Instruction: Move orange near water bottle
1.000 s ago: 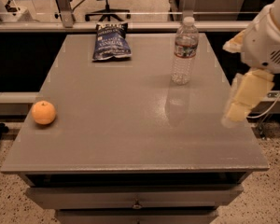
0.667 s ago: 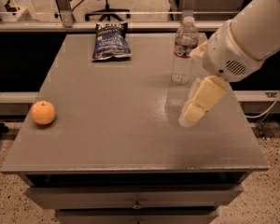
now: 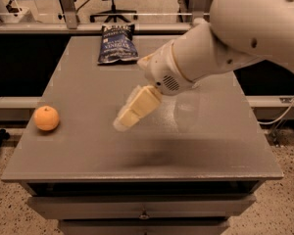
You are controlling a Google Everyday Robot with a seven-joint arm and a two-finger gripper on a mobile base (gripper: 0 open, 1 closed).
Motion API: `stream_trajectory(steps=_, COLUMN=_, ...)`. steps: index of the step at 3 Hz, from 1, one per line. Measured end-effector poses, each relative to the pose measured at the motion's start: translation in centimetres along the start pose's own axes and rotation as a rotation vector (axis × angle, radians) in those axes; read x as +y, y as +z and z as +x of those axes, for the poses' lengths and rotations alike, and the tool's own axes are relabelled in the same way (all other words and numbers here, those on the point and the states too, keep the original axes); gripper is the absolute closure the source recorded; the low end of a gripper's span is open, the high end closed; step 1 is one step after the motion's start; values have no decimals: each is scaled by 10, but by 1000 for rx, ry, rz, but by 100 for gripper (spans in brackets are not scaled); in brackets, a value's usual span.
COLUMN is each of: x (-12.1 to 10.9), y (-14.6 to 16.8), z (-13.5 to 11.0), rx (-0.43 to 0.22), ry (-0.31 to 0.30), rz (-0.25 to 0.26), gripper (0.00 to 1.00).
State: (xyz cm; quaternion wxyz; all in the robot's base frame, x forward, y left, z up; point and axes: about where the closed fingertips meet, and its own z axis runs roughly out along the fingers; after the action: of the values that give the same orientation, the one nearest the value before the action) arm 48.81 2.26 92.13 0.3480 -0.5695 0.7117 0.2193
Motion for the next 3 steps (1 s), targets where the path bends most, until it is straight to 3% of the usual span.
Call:
stream_trajectory(steps=1, x=-8, y=6, z=-18, rx=-50, ry=-5, rz=43, gripper=0)
stream_trajectory(steps=2, x=-8, y=5, z=-18, rx=-50, ry=-5, rz=43, gripper=0)
stream_trajectory(steps=3, x=-4, y=26, z=-22, rx=-97, ry=-1, rz=39, gripper=0)
